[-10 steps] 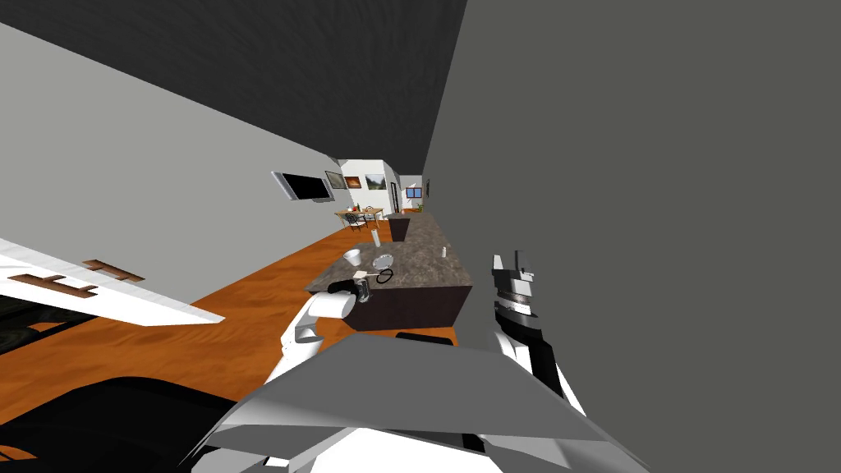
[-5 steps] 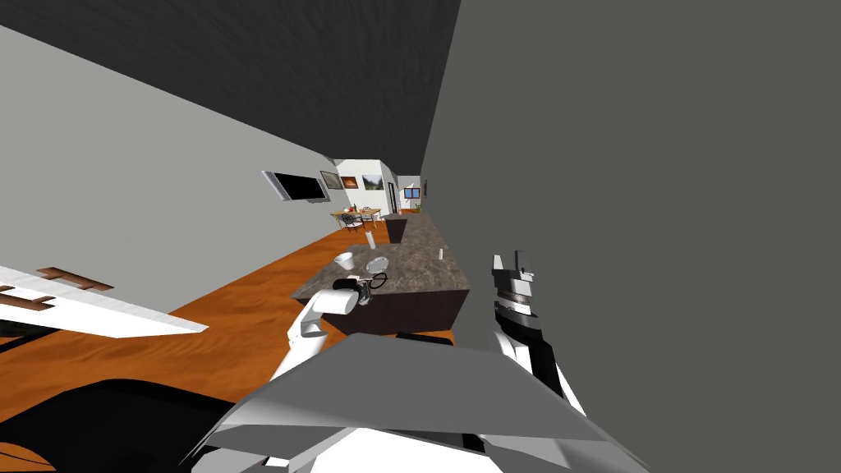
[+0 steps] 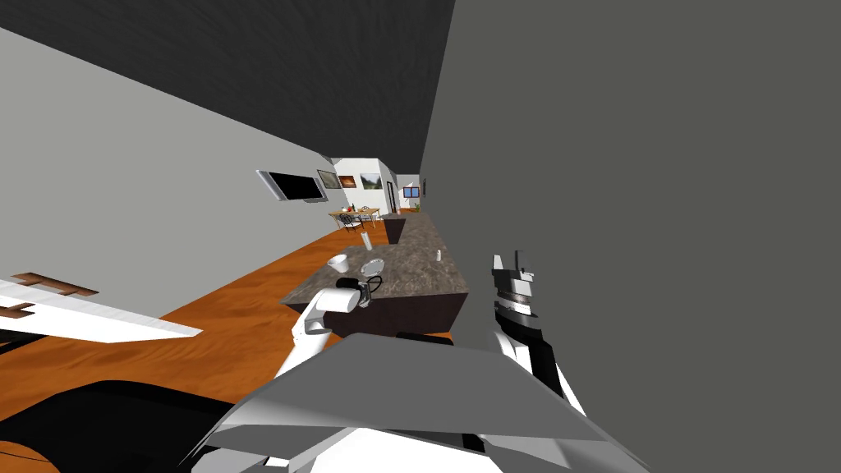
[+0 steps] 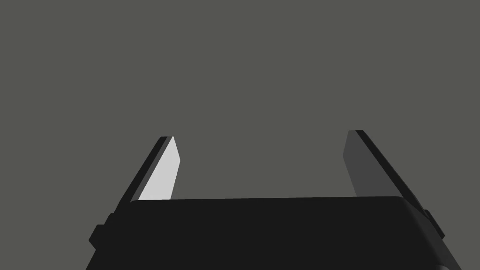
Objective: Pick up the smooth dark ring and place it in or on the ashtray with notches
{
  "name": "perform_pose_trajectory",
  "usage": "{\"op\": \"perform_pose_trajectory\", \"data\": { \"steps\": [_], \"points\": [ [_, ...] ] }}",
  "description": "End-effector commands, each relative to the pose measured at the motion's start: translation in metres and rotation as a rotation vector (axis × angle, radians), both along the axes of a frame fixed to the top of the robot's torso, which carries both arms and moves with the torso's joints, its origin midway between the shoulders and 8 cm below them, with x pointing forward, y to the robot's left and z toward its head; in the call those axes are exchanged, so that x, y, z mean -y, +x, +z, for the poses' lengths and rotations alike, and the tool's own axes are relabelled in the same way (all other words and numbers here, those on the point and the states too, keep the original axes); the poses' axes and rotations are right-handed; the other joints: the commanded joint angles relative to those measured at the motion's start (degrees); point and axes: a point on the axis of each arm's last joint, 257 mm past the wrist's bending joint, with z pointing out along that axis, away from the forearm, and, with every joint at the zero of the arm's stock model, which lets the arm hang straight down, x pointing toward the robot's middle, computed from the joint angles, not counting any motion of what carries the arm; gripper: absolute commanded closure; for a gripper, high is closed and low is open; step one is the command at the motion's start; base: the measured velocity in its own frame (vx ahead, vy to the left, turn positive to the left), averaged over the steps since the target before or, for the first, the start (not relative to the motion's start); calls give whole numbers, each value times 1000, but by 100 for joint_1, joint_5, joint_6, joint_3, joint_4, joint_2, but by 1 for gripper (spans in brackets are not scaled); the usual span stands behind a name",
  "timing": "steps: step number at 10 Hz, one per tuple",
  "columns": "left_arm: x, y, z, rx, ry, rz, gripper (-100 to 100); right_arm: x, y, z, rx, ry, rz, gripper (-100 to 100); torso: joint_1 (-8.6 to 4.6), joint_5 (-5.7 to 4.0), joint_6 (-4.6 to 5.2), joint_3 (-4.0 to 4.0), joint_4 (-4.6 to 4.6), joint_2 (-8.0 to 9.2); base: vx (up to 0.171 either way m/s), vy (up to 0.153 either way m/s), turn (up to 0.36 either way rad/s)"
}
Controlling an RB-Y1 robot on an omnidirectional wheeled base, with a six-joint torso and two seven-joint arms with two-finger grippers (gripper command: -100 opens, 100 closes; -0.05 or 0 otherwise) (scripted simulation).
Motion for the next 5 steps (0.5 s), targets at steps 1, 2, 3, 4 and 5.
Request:
{"op": "perform_pose_trajectory", "data": {
  "steps": [1,2,3,4,5],
  "points": [
    [-1,3,-6,0,0,0,-100,0,0,0,0,0,0,0,0,0,0,0,0,0,0,0,0],
    [-2,5,-10,1,-1,0,-100,0,0,0,0,0,0,0,2,1,0,1,0,2,0,0,0],
    [-3,7,-14,1,-1,0,-100,0,0,0,0,0,0,0,2,1,0,1,1,2,0,0,0],
    [-4,9,-19,1,-1,0,-100,0,0,0,0,0,0,0,3,1,0,2,1,3,0,0,0],
    [-4,7,-16,-1,-1,0,-100,0,0,0,0,0,0,0,3,1,0,2,1,3,0,0,0]
  ]
}}
